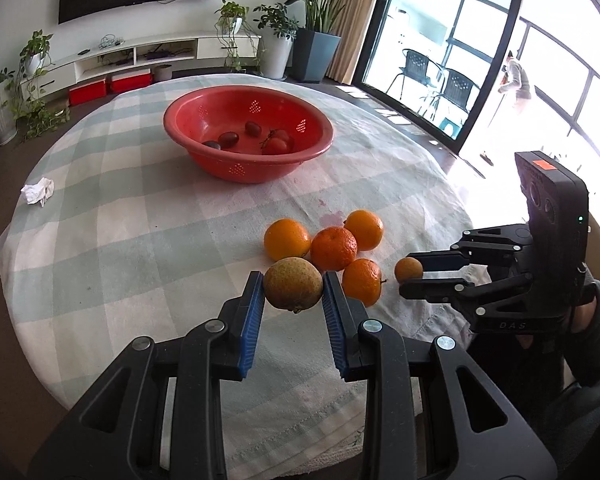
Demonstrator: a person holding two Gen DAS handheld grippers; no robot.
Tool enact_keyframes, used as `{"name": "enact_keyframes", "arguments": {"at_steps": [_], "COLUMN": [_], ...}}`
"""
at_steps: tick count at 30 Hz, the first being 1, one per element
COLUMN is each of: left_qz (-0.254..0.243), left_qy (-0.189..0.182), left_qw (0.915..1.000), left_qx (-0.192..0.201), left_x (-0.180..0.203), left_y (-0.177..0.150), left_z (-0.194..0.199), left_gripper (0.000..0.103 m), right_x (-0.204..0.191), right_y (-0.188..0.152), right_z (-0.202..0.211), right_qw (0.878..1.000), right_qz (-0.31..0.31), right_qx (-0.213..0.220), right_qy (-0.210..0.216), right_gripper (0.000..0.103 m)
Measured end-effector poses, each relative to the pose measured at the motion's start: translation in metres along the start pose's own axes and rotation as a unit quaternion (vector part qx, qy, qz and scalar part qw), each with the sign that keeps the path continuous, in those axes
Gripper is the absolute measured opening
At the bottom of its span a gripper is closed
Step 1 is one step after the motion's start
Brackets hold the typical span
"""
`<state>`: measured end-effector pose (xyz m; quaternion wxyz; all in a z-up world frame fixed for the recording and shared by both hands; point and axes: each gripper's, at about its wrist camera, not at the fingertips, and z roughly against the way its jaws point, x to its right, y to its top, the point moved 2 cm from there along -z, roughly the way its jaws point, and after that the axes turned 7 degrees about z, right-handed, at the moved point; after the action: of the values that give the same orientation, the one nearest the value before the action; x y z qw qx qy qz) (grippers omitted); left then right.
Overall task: Organize fruits
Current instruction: 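Carry both kiwis over the red bowl and open both tools to release them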
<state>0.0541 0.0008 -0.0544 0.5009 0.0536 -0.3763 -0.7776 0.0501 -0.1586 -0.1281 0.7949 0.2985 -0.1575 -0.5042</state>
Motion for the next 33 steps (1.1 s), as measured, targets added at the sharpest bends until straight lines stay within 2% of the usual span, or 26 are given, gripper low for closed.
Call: {"name": "enact_keyframes", "arguments": {"at_steps": [6, 12, 16, 20, 25, 33], "left_qz": [0.011, 0.012, 0.006, -0.006, -0.02, -0.024], "left_qy": [0.013, 0.029, 0.041, 0.056, 0.078, 0.106], "left_qw": [0.9998, 0.9987, 0.9974, 0.9965, 0.9957, 0.9941], "left_qx": [0.013, 0.041, 0.06, 0.062, 0.045, 0.006], "left_x": [-0.01, -0.023, -0.024, -0.022, -0.021, -0.037], "left_y": [0.017, 0.063, 0.105, 0.141, 0.163, 0.159], "left_z": [0.0, -0.002, -0.009, -0.031, -0.07, -0.127], "left_gripper": [0.028, 0.028, 0.028, 0.028, 0.028, 0.028], "right_x": [0.035, 0.088, 0.101, 0.101, 0.097, 0.101], "right_y": [0.013, 0.047, 0.086, 0.126, 0.162, 0.181], "right_z": [0.024, 0.055, 0.071, 0.063, 0.027, -0.054], "right_qw": [0.998, 0.988, 0.982, 0.981, 0.986, 0.996], "right_qz": [-0.045, -0.114, -0.111, -0.088, -0.06, -0.036], "right_qx": [0.035, 0.09, 0.136, 0.158, 0.145, 0.066], "right_qy": [-0.021, -0.059, -0.076, -0.071, -0.056, -0.053], "right_gripper": [0.031, 0.031, 0.031, 0.031, 0.031, 0.031]}}
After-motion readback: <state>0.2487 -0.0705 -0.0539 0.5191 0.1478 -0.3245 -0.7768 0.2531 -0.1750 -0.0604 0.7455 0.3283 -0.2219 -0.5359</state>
